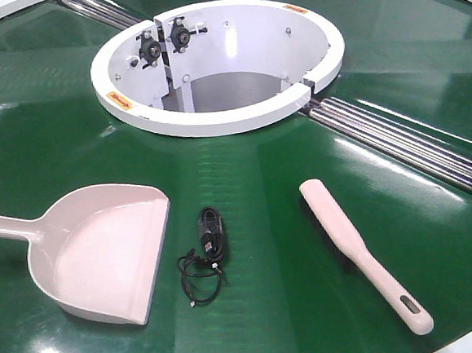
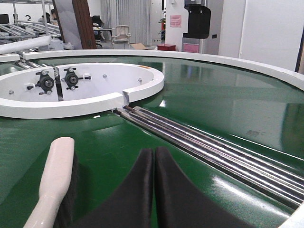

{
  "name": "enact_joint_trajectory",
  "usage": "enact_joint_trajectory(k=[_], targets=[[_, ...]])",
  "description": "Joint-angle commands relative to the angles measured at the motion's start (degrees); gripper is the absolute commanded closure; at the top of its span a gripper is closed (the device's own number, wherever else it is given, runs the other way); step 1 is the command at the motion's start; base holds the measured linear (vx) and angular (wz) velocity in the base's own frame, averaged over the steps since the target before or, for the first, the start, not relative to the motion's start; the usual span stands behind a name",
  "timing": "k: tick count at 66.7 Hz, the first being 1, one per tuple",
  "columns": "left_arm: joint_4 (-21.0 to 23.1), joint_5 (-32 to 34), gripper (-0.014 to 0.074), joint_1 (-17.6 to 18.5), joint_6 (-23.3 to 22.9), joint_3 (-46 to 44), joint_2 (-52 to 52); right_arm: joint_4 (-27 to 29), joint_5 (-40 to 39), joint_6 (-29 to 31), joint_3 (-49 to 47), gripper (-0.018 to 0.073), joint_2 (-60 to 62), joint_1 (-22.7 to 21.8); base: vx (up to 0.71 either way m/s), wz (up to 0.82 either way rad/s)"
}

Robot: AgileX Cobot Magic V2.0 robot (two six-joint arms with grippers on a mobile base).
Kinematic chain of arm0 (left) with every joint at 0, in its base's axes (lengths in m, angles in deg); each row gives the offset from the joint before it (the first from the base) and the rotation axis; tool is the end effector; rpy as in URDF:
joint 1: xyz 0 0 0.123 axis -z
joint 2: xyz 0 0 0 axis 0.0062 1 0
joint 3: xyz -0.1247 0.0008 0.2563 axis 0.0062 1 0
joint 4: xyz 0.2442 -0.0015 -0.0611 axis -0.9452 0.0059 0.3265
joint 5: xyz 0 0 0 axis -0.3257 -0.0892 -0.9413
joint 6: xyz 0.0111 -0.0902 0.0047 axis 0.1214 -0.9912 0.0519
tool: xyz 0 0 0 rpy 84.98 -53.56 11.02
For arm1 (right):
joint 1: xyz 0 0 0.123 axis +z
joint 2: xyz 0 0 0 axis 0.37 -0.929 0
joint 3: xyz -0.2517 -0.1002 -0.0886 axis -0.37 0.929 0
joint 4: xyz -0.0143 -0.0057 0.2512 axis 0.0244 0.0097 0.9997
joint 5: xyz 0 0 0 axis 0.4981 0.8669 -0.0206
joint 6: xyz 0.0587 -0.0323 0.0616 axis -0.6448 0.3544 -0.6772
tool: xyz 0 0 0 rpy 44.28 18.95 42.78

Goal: Clean and inspect green conveyor with broom and dustpan

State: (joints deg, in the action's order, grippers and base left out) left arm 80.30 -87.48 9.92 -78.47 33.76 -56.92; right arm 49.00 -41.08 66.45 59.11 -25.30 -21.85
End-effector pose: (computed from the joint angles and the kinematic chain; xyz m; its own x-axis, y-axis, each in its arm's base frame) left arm 0.0559 -0.0097 0.1993 0.0092 -0.0164 -0.9998 0.1739 0.9847 -0.0145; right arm 0.0567 -0.0005 0.1964 -0.0223 -0.0633 -0.9977 0.0053 0.9980 -0.0635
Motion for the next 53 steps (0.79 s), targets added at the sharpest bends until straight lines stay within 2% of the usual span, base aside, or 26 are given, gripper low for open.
enact_joint_trajectory(k=[1,53], targets=[[0.09,3.96,0.0602,-0.07,-0.49,1.57,-0.88,-0.17,-4.31,0.07,0.74,0.0569,1.02,-0.42,0.00,0.00],[0.09,3.96,0.0602,-0.07,-0.49,1.57,-0.88,-0.06,-4.03,0.07,0.74,0.0569,1.02,-0.42,0.00,0.00]])
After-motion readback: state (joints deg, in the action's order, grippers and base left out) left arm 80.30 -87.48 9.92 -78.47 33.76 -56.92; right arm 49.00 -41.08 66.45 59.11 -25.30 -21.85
